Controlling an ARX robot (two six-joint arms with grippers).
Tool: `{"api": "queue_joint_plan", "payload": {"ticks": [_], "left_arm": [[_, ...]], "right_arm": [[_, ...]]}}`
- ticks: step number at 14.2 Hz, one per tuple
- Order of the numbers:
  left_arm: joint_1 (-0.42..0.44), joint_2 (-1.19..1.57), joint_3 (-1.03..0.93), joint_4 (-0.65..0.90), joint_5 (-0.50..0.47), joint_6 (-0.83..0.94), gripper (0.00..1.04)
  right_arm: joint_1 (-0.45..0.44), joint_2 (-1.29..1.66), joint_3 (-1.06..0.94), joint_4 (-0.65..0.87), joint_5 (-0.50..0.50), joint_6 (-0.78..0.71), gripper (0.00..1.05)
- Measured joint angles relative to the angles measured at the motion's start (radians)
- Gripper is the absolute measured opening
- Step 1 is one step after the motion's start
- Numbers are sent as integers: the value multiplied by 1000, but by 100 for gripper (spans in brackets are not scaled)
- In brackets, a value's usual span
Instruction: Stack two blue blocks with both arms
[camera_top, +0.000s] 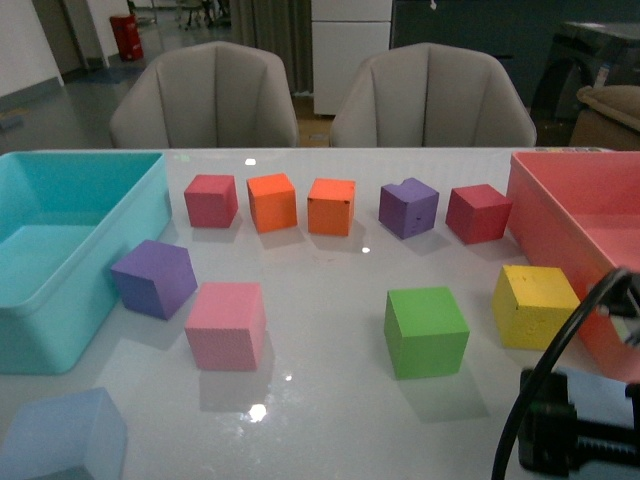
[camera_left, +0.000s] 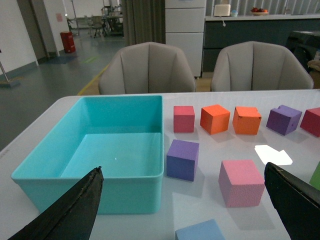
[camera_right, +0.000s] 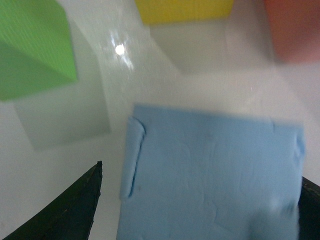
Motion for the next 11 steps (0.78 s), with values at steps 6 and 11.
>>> {"api": "queue_joint_plan", "payload": {"ticks": [6, 11], "left_arm": [[0, 0, 0, 0, 0, 0, 98], [0, 0, 0, 0, 0, 0, 98]], "right_arm": [[10, -6, -19, 13, 6, 8, 97], [25, -161, -39, -74, 36, 8, 47]]}}
